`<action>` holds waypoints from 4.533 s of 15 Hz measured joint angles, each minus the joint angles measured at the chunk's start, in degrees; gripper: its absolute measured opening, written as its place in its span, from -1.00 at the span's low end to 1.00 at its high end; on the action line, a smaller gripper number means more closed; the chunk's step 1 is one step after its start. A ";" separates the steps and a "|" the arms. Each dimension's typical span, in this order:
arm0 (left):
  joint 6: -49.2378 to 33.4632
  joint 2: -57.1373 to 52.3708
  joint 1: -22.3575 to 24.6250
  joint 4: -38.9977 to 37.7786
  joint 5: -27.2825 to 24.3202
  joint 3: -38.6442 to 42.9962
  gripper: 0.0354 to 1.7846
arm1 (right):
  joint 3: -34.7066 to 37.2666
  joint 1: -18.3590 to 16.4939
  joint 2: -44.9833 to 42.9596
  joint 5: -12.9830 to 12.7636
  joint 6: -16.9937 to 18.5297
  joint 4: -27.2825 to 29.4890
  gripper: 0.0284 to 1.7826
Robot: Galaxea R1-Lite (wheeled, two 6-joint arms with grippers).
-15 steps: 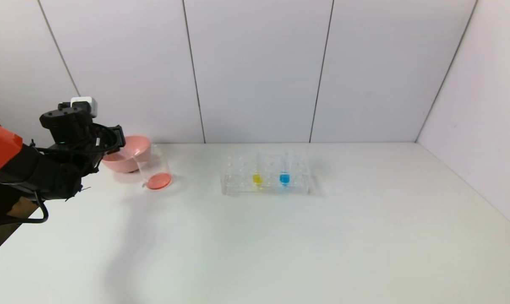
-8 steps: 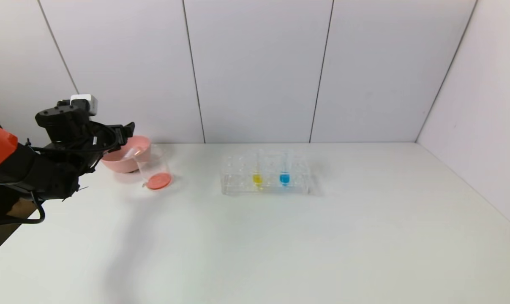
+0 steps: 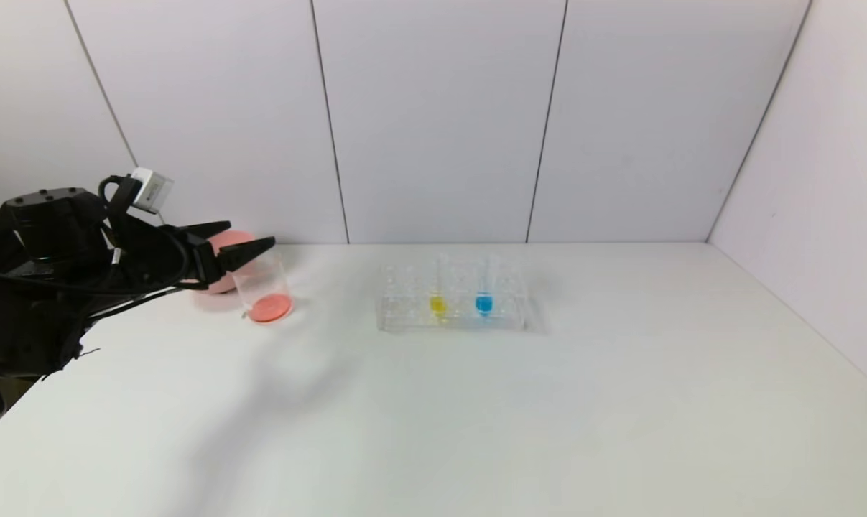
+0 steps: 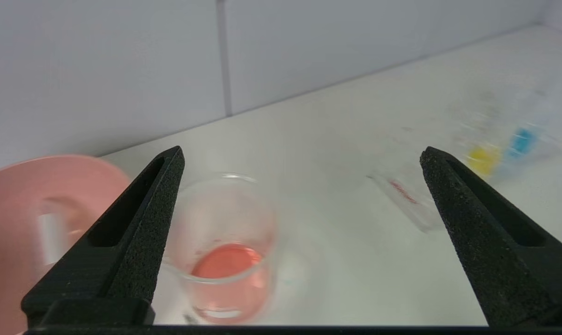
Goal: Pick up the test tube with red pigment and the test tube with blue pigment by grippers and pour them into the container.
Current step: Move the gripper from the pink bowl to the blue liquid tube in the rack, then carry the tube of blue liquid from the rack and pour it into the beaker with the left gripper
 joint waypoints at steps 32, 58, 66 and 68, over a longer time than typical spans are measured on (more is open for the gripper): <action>-1.68 33.93 -63.88 7.39 99.28 -46.30 0.98 | 0.00 0.00 0.00 -0.02 0.00 0.00 0.99; -1.43 45.86 -56.10 13.92 90.02 -64.77 0.94 | 0.00 0.00 0.00 -0.02 0.00 0.00 0.99; -1.49 46.80 -55.64 14.14 89.33 -65.68 -0.30 | 0.00 0.00 0.00 -0.02 0.00 0.00 0.99; -1.48 46.80 -55.64 14.03 89.33 -65.71 -0.45 | 0.00 0.00 0.00 -0.02 0.00 0.00 0.99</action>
